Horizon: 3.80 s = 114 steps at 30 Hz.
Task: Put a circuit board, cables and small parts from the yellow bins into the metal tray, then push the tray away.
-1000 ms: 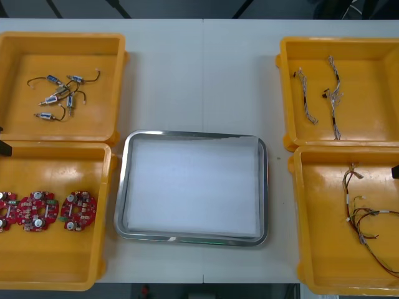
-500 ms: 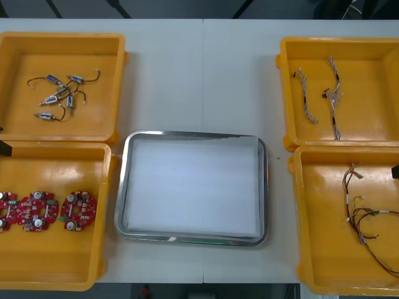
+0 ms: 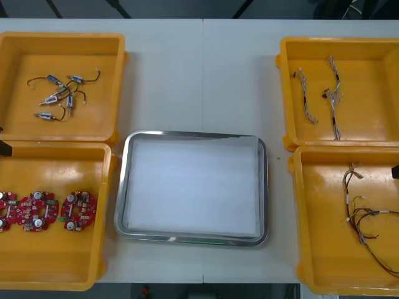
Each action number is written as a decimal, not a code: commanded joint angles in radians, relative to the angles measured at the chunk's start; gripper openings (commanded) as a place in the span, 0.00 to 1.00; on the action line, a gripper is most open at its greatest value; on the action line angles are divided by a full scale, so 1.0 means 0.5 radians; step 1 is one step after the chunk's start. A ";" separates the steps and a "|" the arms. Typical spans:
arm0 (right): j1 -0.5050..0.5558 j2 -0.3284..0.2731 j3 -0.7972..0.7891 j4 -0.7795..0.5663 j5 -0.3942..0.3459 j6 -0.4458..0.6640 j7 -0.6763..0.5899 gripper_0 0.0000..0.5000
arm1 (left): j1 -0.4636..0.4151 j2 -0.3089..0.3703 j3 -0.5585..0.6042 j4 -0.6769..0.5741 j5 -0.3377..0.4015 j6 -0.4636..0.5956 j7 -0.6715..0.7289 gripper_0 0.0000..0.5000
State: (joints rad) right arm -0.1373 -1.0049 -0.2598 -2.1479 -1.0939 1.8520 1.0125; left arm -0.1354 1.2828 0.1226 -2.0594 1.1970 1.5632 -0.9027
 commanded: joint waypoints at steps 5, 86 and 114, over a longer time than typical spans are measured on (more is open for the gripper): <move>0.026 -0.077 -0.051 -0.048 0.013 -0.016 -0.003 1.00 | 0.032 0.097 0.037 -0.032 -0.013 0.015 -0.152 1.00; 0.624 -0.304 0.685 0.584 0.295 -1.667 3.154 1.00 | 0.105 0.116 -0.475 0.603 -0.240 -0.583 0.164 1.00; 0.526 -0.285 0.829 0.703 0.283 -1.784 3.166 0.00 | 0.114 0.094 -0.724 0.833 -0.127 -0.924 0.213 1.00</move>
State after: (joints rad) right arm 0.1460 -1.1234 0.1333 -1.8020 -0.9537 0.9723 2.5608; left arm -0.0989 1.2856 -0.2042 -1.6551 1.1412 1.1284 -0.8501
